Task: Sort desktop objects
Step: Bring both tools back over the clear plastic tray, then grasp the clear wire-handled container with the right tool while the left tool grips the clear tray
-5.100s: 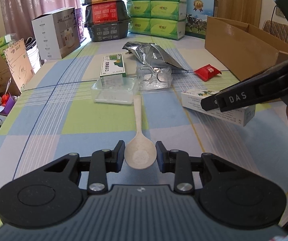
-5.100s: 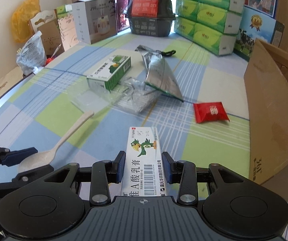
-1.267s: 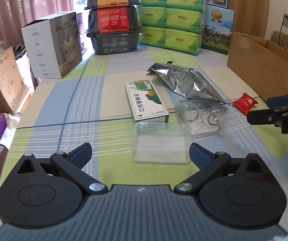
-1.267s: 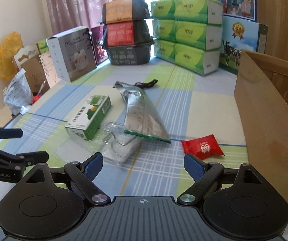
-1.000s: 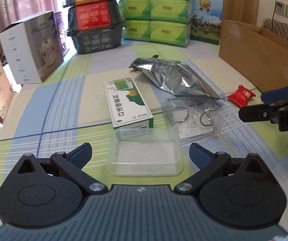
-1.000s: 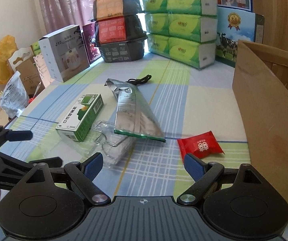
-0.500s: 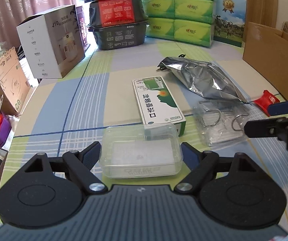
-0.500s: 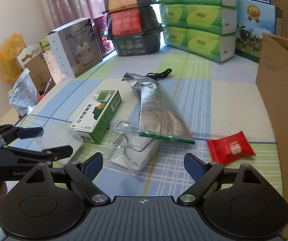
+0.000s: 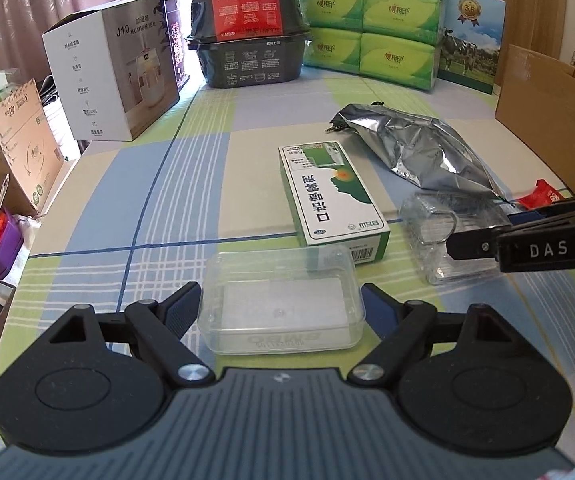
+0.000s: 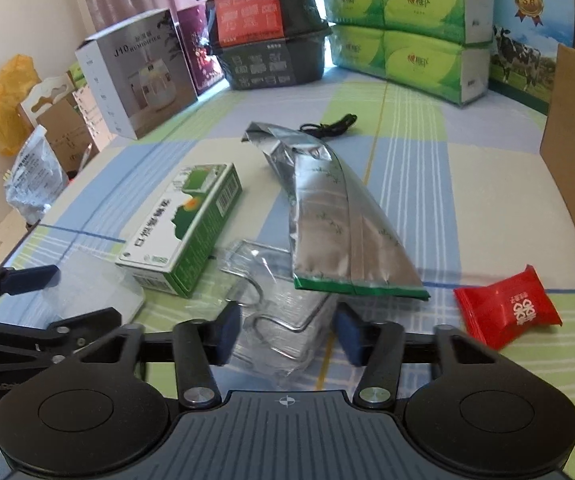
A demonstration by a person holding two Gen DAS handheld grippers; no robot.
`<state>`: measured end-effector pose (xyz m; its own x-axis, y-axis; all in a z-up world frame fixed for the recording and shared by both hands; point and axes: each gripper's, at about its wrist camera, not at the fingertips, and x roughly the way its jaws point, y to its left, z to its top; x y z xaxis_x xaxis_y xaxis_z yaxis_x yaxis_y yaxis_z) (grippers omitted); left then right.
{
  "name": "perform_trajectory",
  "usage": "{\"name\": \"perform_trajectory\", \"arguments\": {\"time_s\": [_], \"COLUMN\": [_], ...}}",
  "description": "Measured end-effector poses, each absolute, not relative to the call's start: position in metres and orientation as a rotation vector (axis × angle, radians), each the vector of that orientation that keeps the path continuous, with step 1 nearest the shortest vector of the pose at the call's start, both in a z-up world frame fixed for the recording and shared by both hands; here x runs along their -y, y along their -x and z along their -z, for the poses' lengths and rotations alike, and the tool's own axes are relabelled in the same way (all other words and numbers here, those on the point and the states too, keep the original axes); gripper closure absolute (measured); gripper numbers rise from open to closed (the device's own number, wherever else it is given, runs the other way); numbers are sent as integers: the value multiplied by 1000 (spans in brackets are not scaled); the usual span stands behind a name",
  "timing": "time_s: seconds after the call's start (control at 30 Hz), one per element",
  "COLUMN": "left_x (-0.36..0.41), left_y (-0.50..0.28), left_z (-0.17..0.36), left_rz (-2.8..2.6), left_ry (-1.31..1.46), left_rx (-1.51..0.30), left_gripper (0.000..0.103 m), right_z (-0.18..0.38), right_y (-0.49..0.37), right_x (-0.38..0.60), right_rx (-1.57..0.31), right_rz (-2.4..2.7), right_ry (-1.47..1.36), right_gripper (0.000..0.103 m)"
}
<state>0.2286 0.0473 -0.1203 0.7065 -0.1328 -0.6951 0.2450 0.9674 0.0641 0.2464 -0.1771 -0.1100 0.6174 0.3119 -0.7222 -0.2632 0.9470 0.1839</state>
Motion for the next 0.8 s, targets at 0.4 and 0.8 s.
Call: {"name": "perform_trajectory", "arguments": {"time_s": [0.4,0.8], "left_x": [-14,12], "left_y": [-191,-172], "left_z": [115,110], "left_rz": [314,308], "left_ry": [-192,-198], "left_rx": [-784,-780], "left_gripper": [20,20], "right_z": [95,82], "right_y": [-193,-159], "right_x": [215,237], "right_rx": [-936,-876], "right_rz": [-358,-294], "right_ry": [27,-53], "right_gripper": [66,16]}}
